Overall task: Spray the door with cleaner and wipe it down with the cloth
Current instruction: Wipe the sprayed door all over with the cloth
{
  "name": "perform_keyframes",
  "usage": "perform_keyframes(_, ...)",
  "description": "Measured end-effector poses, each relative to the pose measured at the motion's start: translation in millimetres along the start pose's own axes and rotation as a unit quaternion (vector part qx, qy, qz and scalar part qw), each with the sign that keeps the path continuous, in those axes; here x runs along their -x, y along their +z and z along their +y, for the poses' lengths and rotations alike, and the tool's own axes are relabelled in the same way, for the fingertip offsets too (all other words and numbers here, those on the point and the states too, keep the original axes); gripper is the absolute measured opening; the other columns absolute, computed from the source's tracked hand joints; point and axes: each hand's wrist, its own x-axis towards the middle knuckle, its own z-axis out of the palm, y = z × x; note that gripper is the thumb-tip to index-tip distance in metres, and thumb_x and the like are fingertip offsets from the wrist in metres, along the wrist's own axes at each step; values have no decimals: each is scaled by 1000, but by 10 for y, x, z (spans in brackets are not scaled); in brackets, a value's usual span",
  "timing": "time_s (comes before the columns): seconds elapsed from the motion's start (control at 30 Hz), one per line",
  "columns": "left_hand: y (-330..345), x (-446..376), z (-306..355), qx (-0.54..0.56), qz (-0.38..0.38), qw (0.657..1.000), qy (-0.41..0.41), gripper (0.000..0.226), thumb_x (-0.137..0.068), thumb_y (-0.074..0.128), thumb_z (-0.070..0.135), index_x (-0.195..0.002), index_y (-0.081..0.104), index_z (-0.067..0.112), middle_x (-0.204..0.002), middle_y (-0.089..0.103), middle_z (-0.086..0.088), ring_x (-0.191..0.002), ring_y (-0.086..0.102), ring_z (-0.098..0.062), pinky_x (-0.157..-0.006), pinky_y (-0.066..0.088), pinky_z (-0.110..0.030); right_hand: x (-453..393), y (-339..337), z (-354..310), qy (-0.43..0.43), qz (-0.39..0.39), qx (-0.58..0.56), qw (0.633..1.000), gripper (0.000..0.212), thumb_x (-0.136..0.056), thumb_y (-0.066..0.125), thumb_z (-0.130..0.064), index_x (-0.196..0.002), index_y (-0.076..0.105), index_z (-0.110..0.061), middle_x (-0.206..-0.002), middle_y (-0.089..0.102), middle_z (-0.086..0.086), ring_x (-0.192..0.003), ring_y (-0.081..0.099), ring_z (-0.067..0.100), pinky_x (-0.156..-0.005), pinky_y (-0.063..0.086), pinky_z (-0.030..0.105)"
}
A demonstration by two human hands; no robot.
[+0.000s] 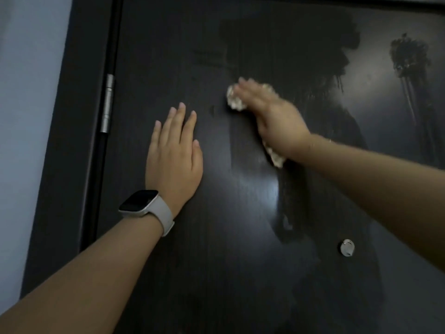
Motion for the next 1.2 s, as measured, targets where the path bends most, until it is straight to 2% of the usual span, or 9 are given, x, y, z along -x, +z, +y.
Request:
perform_keyframes(0.1,11,9,-12,7,9,1000,4,54,-98,27,24,-149,34,10,-159,26,-8,-148,20,-22,-122,12,-41,-407,24,39,74,55,-11,996,63,-92,38,6,-150,38,-17,-159,32,4,-148,26,18,-116,28,29)
perform_keyframes(0.2,7,5,-22,29,18,999,5,52,-98,29,22,-149,35,9,-159,27,-8,-148,21,-21,-122,11,-39,-248,129,-121,71,71,-23,995,62,-92,38,5,-151,37,-15,-159,32,6,-148,27,20,-116,31,34)
perform_keyframes(0.37,-49,101,-5,93,10,996,2,48,-101,31,18,-148,36,8,-157,30,-7,-147,23,-20,-122,11,-35,941,257,-604,-29,-21,-26,999,69,-84,35,5,-151,34,-8,-159,30,11,-147,26,26,-121,21,37)
perform_keyframes(0.47,-84,376,139,110,-18,994,0,48,-101,30,19,-148,36,8,-158,29,-7,-148,21,-20,-123,7,-35,1755,333,-886,-72,-88,-41,993,75,-81,47,10,-151,30,-8,-159,29,11,-149,23,25,-123,17,37)
perform_keyframes(0.63,-95,1013,415,65,-83,994,28,52,-101,30,22,-152,26,10,-162,18,-6,-150,12,-19,-123,8,-40,2947,380,-1224,-162,-165,-48,972,51,-104,25,-7,-155,24,-13,-162,22,5,-150,19,21,-118,28,38)
perform_keyframes(0.73,-83,1100,426,31,-92,995,33,54,-101,32,21,-153,23,10,-162,15,-7,-150,11,-20,-123,10,-42,2994,241,-1068,-213,-197,-40,956,47,-107,24,-12,-154,28,-14,-161,27,5,-149,23,21,-115,34,38)
perform_keyframes(0.87,-73,1094,435,22,-93,995,36,54,-101,31,20,-153,22,9,-162,14,-7,-151,9,-21,-123,9,-43,2282,15,-500,-14,-69,-39,997,66,-86,45,15,-148,39,-7,-156,34,12,-146,29,26,-121,25,37)
perform_keyframes(1.03,-74,1101,439,28,-85,995,36,53,-101,31,19,-153,23,8,-162,16,-9,-150,10,-22,-123,9,-43,2113,69,-528,132,-5,-28,991,82,-75,42,27,-151,33,-3,-160,24,10,-150,19,22,-123,12,27)
perform_keyframes(1.2,-84,1094,448,21,-87,995,39,53,-102,31,19,-153,22,8,-162,15,-10,-150,10,-24,-123,8,-44,3329,246,-1076,50,-67,-85,993,55,-98,32,1,-152,29,-7,-162,21,7,-149,21,27,-123,17,40)
